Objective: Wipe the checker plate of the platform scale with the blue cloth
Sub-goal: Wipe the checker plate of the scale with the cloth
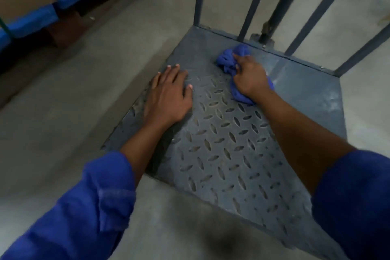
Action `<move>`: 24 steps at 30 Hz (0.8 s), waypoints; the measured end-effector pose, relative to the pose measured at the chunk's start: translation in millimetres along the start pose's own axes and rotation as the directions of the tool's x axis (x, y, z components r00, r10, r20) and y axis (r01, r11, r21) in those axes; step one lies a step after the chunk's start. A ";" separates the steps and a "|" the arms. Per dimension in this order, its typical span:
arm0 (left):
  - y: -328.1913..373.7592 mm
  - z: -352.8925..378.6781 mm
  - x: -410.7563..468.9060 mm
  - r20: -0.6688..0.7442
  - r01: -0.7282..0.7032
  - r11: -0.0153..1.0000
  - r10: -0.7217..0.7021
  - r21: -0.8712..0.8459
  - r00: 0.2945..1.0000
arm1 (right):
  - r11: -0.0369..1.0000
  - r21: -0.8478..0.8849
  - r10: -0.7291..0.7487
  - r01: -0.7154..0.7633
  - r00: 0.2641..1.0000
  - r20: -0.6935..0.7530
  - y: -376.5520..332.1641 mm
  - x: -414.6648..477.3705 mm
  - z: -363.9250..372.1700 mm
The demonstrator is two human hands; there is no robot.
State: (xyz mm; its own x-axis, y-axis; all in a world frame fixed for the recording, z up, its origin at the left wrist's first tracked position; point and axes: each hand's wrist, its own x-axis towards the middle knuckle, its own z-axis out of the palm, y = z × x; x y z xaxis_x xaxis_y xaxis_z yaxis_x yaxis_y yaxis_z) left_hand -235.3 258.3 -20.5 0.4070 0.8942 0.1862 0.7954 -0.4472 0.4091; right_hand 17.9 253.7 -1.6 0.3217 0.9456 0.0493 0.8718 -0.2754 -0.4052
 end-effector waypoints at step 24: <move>3.0 -36.9 -44.7 0.035 0.093 0.887 -0.086 -0.453 0.996 | 0.806 0.069 -0.592 0.588 0.796 0.127 -86.6 -107.6 30.0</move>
State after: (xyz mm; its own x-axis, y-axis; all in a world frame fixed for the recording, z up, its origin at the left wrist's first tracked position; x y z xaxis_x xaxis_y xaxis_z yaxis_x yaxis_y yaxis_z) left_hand -267.7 217.6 5.4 0.3522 0.9284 0.1189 0.5394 -0.3051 0.7848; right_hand -103.3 181.0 0.8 -0.3067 0.9377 0.1633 0.8662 0.3461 -0.3604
